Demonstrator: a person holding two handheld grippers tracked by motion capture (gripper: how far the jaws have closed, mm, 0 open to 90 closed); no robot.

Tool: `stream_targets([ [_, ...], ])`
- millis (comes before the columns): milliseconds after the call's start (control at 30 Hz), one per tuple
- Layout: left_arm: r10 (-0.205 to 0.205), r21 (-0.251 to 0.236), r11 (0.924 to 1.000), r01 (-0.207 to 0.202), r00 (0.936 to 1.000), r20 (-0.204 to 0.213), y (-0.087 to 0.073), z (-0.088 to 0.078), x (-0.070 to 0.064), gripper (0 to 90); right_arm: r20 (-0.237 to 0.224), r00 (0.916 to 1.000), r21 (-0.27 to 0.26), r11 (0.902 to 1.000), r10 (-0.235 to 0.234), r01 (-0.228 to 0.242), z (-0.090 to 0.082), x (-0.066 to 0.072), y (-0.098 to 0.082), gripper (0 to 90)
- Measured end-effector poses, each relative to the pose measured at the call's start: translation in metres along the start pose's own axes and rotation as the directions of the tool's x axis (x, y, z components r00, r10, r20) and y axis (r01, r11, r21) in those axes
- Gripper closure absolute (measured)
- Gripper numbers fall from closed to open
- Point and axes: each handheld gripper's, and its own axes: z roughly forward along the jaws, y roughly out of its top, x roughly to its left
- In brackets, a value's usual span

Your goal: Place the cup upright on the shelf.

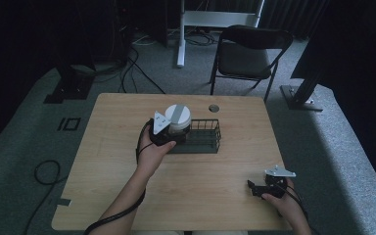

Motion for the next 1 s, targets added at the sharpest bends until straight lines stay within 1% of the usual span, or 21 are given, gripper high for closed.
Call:
stream_targets([
  [33, 0.000, 0.000, 1.0000, 0.000, 1.0000, 0.000, 0.000, 0.000, 0.000, 18.7, 0.000, 1.0000, 0.000, 1.0000, 0.000, 0.000, 0.000, 0.000, 0.000, 11.2],
  [67, -0.003, 0.006, 1.0000, 0.003, 0.9999, -0.017, 0.000, 0.003, 0.000, 18.7, 0.000, 1.0000, 0.000, 1.0000, 0.000, 0.000, 0.000, 0.000, 0.000, 11.1],
  [100, -0.010, 0.006, 0.9999, 0.010, 0.9998, -0.018, 0.000, 0.005, 0.000, 18.7, 0.000, 1.0000, 0.000, 1.0000, 0.000, 0.000, 0.000, 0.000, 0.000, 11.2],
  [133, -0.026, 0.011, 0.9996, 0.027, 0.9991, -0.033, -0.001, 0.011, 0.000, 18.7, 0.000, 1.0000, 0.000, 1.0000, 0.000, 0.000, 0.000, 0.000, 0.000, 11.2],
  [167, -0.026, 0.011, 0.9996, 0.027, 0.9991, -0.033, -0.001, 0.011, 0.000, 18.7, 0.000, 1.0000, 0.000, 1.0000, 0.000, 0.000, 0.000, 0.000, 0.000, 11.2],
  [200, -0.021, 0.021, 0.9995, 0.022, 0.9983, -0.055, -0.002, 0.017, -0.001, 18.7, 0.000, 1.0000, 0.000, 1.0000, 0.000, 0.000, 0.000, 0.000, 0.000, 11.2],
  [233, -0.021, 0.021, 0.9995, 0.022, 0.9983, -0.055, -0.002, 0.017, -0.001, 18.7, 0.000, 1.0000, 0.000, 1.0000, 0.000, 0.000, 0.000, 0.000, 0.000, 11.2],
  [267, -0.013, 0.028, 0.9995, 0.015, 0.9967, -0.080, -0.003, 0.022, -0.003, 18.7, 0.000, 1.0000, 0.000, 1.0000, 0.000, 0.000, 0.000, 0.000, 0.000, 11.2],
  [300, -0.013, 0.028, 0.9995, 0.015, 0.9967, -0.080, -0.003, 0.022, -0.003, 18.7, 0.000, 1.0000, 0.000, 1.0000, 0.000, 0.000, 0.000, 0.000, 0.000, 11.2],
  [333, -0.027, 0.030, 0.9991, 0.030, 0.9966, -0.078, -0.004, 0.026, -0.005, 18.7, 0.000, 1.0000, 0.000, 1.0000, 0.000, 0.000, 0.000, 0.000, 0.000, 11.2],
  [367, -0.027, 0.030, 0.9991, 0.030, 0.9966, -0.078, -0.004, 0.026, -0.005, 18.7, 0.000, 1.0000, 0.000, 1.0000, 0.000, 0.000, 0.000, 0.000, 0.000, 11.2],
  [400, -0.011, 0.034, 0.9993, 0.014, 0.9954, -0.095, -0.005, 0.029, -0.006, 18.7, 0.000, 1.0000, 0.000, 1.0000, 0.000, 0.000, 0.000, 0.000, 0.000, 11.2],
  [433, -0.011, 0.034, 0.9993, 0.014, 0.9954, -0.095, -0.005, 0.029, -0.006, 18.7, 0.000, 1.0000, 0.000, 1.0000, 0.000, 0.000, 0.000, 0.000, 0.000, 11.2],
  [467, -0.009, 0.030, 0.9995, 0.013, 0.9939, -0.110, -0.007, 0.031, -0.009, 18.7, 0.000, 1.0000, 0.000, 1.0000, 0.000, 0.000, 0.000, 0.000, 0.000, 11.2],
  [567, -0.004, 0.025, 0.9997, 0.007, 0.9931, -0.117, -0.011, 0.034, -0.011, 18.7, 0.000, 1.0000, 0.000, 1.0000, 0.000, 0.000, 0.000, 0.000, 0.000, 11.2],
  [600, -0.007, 0.018, 0.9998, 0.009, 0.9920, -0.126, -0.013, 0.036, -0.013, 18.7, 0.000, 1.0000, 0.000, 1.0000, 0.001, -0.001, 0.000, 0.000, 0.000, 11.2],
  [667, -0.007, 0.018, 0.9998, 0.009, 0.9920, -0.126, -0.013, 0.036, -0.013, 18.7, 0.000, 1.0000, -0.001, 1.0000, 0.001, -0.001, 0.000, 0.000, 0.000, 11.2],
  [767, -0.023, 0.013, 0.9996, 0.025, 0.9916, -0.127, -0.016, 0.040, -0.012, 18.7, 0.000, 1.0000, 0.000, 1.0000, 0.001, -0.001, 0.000, 0.000, 0.000, 11.2],
  [833, -0.021, 0.014, 0.9996, 0.023, 0.9909, -0.133, -0.017, 0.042, -0.012, 18.7, 0.000, 1.0000, 0.000, 1.0000, 0.000, 0.000, 0.000, 0.000, 0.000, 11.2],
  [933, -0.039, 0.023, 0.9988, 0.042, 0.9899, -0.136, -0.020, 0.049, -0.013, 18.7, 0.000, 1.0000, 0.000, 1.0000, 0.000, 0.000, 0.000, 0.000, 0.000, 11.2],
  [1000, -0.038, 0.021, 0.9989, 0.041, 0.9895, -0.139, -0.022, 0.052, -0.015, 18.7, 0.000, 1.0000, 0.000, 1.0000, 0.000, 0.000, 0.000, 0.000, 0.000, 11.2],
])
